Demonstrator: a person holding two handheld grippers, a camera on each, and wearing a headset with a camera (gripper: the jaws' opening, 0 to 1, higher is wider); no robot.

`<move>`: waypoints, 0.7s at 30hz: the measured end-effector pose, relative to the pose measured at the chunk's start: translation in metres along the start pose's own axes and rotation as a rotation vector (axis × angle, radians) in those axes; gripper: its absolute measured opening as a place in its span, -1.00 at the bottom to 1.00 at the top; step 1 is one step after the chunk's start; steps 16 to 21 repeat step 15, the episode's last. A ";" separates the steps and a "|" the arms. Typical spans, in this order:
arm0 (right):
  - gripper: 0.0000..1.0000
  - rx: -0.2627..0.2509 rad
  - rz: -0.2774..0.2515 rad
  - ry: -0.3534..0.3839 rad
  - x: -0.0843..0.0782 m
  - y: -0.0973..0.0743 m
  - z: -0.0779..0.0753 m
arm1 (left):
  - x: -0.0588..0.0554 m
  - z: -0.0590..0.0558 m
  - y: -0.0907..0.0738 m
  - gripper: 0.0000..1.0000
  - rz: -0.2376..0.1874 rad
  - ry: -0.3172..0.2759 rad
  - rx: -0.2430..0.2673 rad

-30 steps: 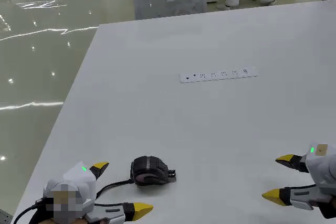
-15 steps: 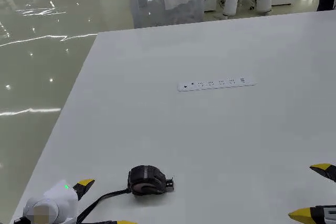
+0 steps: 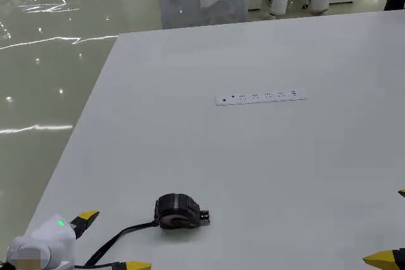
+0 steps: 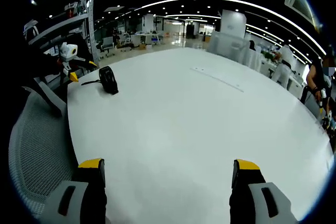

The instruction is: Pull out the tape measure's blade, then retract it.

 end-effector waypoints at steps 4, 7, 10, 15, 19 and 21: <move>0.98 0.004 -0.003 0.023 -0.002 0.000 0.000 | -0.003 0.005 -0.003 0.99 -0.004 -0.021 0.015; 0.98 0.007 -0.008 0.030 -0.004 0.000 0.002 | -0.004 0.005 -0.004 0.99 0.001 -0.021 0.016; 0.98 0.007 -0.003 0.031 -0.005 -0.001 0.004 | -0.005 0.003 -0.003 0.99 0.010 -0.012 0.006; 0.98 0.003 -0.001 0.026 -0.005 -0.002 0.004 | -0.003 0.002 -0.001 0.99 0.010 -0.007 0.000; 0.98 0.003 -0.001 0.026 -0.005 -0.002 0.004 | -0.003 0.002 -0.001 0.99 0.010 -0.007 0.000; 0.98 0.003 -0.001 0.026 -0.005 -0.002 0.004 | -0.003 0.002 -0.001 0.99 0.010 -0.007 0.000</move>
Point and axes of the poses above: the centre of the closed fingertips' face, and the gripper's own axes: y roughly forward along the fingers, z roughly to its left, x roughly out of its top, the point moved 8 cm from there along -y, roughly backward along the fingers, and after that the axes turned 9 degrees about y, right-handed, at the moved point
